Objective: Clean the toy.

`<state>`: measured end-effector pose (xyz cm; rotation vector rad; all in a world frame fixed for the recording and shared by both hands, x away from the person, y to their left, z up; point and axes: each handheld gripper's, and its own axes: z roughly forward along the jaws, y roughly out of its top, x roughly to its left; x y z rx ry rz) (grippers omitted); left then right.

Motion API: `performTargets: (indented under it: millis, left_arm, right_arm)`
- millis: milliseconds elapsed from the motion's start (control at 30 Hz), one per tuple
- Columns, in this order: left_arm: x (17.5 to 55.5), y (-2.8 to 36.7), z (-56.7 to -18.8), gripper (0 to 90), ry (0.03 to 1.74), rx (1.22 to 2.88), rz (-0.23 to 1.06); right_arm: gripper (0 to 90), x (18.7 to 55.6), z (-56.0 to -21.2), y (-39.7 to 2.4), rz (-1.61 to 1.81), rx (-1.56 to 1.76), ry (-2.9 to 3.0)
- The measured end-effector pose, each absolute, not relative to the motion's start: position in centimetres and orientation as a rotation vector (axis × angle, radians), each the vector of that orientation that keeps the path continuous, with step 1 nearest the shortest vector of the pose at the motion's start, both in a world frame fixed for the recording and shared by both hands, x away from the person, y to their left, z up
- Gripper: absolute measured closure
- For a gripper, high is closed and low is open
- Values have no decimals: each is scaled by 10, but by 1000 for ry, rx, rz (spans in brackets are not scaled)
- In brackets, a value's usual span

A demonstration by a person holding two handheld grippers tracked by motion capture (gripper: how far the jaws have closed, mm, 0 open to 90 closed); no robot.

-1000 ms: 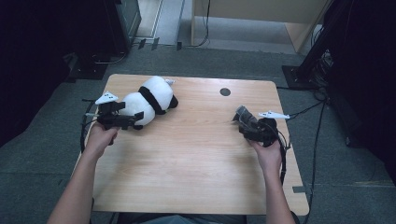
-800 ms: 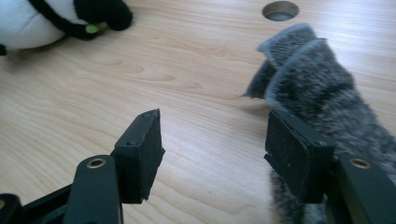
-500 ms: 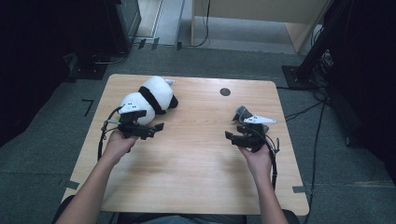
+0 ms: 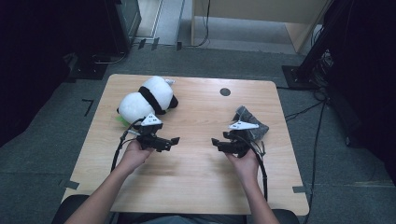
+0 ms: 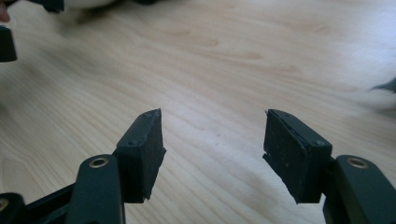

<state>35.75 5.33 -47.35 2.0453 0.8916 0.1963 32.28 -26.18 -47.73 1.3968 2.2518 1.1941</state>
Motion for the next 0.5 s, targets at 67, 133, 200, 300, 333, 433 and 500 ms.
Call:
performTargets:
  millis: [67,133,200,300,333,433,500]
  left_arm:
    - [356,50,-480,0,892,2057,193]
    - [356,47,-485,0,899,2073,201]
    - [355,44,-491,8,910,2077,210]
    - [355,37,-501,133,964,2119,288]
    - [355,36,-503,133,966,2126,283]
    - [356,33,-509,131,966,2145,291]
    - [356,32,-511,131,967,2160,292]
  right_arm:
    - [369,323,-482,-256,1167,1388,2269]
    - [369,324,-486,-250,1154,1373,2284]
    - [369,324,-490,-245,1149,1384,2305]
    - [364,325,-496,-237,1130,1364,2337]
    - [365,325,-498,-235,1124,1354,2343]
    - [358,326,-504,-228,1093,1339,2351]
    - [352,327,-509,-223,1058,1331,2353]
